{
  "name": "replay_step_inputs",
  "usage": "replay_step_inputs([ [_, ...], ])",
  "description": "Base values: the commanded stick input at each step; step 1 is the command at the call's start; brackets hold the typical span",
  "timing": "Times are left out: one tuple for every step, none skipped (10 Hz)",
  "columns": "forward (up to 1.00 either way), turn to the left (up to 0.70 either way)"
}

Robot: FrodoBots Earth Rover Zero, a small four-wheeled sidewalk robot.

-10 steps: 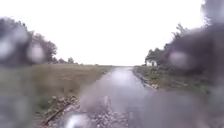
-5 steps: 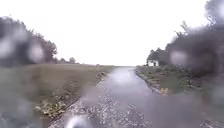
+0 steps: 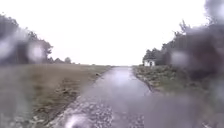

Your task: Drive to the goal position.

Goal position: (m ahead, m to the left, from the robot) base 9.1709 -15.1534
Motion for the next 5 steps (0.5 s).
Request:
replay_step_inputs([
  [1.00, 0.00],
  [1.00, 0.00],
  [1.00, 0.00],
  [1.00, 0.00],
  [1.00, 0.00],
])
